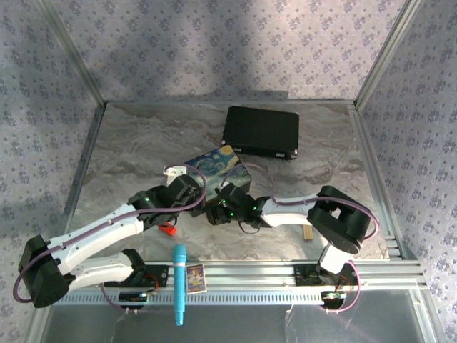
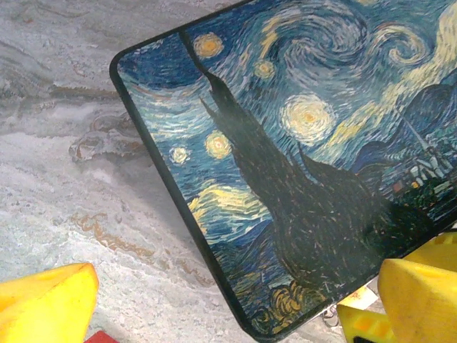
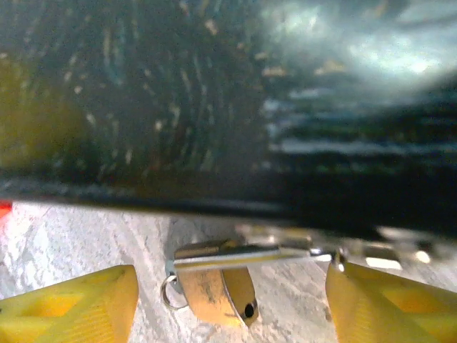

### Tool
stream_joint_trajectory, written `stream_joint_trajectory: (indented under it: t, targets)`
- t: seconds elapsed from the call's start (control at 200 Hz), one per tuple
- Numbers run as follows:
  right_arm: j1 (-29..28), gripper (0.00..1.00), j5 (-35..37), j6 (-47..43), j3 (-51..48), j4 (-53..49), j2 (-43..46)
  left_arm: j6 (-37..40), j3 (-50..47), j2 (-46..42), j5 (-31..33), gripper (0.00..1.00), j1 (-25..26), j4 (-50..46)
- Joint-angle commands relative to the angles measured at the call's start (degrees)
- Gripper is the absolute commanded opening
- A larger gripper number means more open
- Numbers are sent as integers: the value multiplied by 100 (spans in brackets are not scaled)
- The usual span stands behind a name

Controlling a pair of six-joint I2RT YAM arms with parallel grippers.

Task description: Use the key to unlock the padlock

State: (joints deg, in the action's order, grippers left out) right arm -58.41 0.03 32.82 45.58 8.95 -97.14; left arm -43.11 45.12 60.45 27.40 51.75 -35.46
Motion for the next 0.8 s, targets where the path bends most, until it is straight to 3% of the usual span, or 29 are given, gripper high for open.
stream_joint_trajectory:
  t: [0.0, 0.405, 0.795]
  targets:
    - [-65, 67, 272, 135, 125, 124, -209, -106, -19, -105, 6, 100, -24, 146]
    - [-272, 40, 484, 204, 51, -157, -369, 11, 50, 41, 136, 100, -59, 146]
    - [-171, 16, 229, 829, -645, 409, 51, 674, 542, 441, 539, 100, -72, -162]
